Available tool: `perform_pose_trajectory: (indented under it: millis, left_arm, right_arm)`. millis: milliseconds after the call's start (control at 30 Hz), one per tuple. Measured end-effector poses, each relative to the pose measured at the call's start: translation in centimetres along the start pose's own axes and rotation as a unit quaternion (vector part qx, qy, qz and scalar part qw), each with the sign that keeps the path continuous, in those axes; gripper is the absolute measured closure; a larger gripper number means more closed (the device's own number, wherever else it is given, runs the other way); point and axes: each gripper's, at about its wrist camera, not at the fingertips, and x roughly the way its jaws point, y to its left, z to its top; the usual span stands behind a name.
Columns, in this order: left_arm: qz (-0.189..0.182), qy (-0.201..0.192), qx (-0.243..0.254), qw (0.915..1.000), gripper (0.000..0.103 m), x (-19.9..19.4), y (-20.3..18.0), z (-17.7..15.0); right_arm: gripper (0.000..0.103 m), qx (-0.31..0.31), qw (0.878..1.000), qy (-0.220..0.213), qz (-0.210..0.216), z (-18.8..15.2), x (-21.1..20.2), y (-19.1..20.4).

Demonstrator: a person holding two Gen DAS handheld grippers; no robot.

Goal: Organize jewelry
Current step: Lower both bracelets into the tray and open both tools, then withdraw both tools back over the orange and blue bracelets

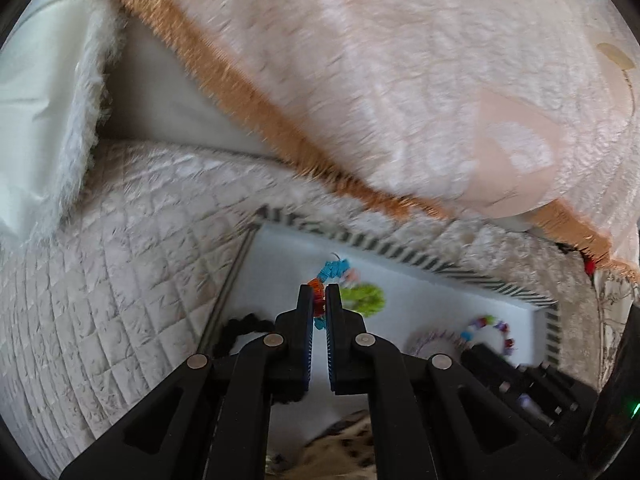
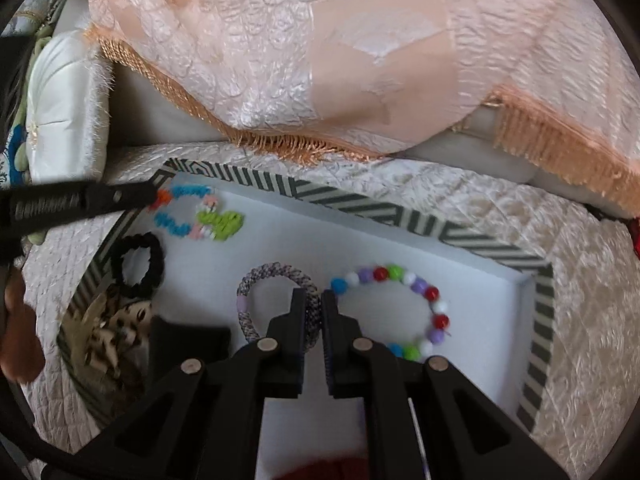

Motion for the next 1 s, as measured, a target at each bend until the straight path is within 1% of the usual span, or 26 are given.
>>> perform_pose_trajectory:
  millis: [133,200,233,300,333,367,400,433,467,633,700,867,1000]
  left_arm:
    - [0.009,0.006,-0.002,0.9999,0.103,0.5,1.0,-0.7]
    - [0.011,0.006,0.000,0.9999,0.103,0.5,1.2,-0.9]
    - [0.014,0.007,0.001,0.9999,0.103,0.5,1.3,-1.0]
    - [0.016,0.012,0.000,0.9998,0.103,0.7,1.4,-1.1]
    - [0.013,0.014,-0.003,0.9998,0.103,0.8,1.5,-1.2]
    - [0.009,0.017,-0.006,0.9998,0.098,0.8,1.7,-1.3]
    - [0.008,0.018,-0.007,0.9998,0.095,0.9,1.8,-1.4]
    - [0.009,0.017,-0.006,0.9998,0.090,0.8,1.8,-1.5]
    - [0.011,0.014,-0.005,0.9998,0.089,0.8,1.8,-1.6]
    - [0.022,-0.002,-0.003,0.9998,0.089,-0.4,1.8,-2.2]
    - [0.028,-0.012,0.001,0.9995,0.089,-1.2,1.6,-2.5]
    - [0.031,-0.036,0.006,0.9989,0.089,-3.6,0.9,-3.5]
    - [0.035,-0.050,0.013,0.9981,0.089,-5.7,0.4,-4.8]
  right_arm:
    - [0.096,-0.003,1.000,0.003,-0.005,0.6,1.1,0.4]
    - [0.096,0.000,1.000,0.004,0.002,0.8,1.4,0.6]
    - [0.095,0.001,1.000,0.004,0.005,0.9,1.5,0.7]
    - [0.088,-0.005,1.000,0.007,0.004,0.9,1.7,0.8]
    - [0.088,-0.007,1.000,0.006,0.006,0.8,1.7,0.9]
    - [0.087,-0.007,1.000,0.003,0.007,0.8,1.5,0.9]
    - [0.087,-0.005,1.000,0.000,0.008,0.7,1.3,0.8]
    - [0.086,-0.001,1.000,-0.002,0.010,0.6,1.0,0.6]
    - [0.085,0.003,1.000,-0.004,0.013,0.6,0.8,0.5]
    - [0.082,0.005,1.000,-0.011,0.018,0.0,-0.7,0.1]
    - [0.077,0.005,1.000,-0.014,0.017,-0.3,-1.5,-0.1]
    - [0.074,0.012,0.999,-0.026,0.017,-1.8,-4.0,-0.5]
    - [0.066,0.012,0.999,-0.028,0.011,-3.2,-5.6,-0.3]
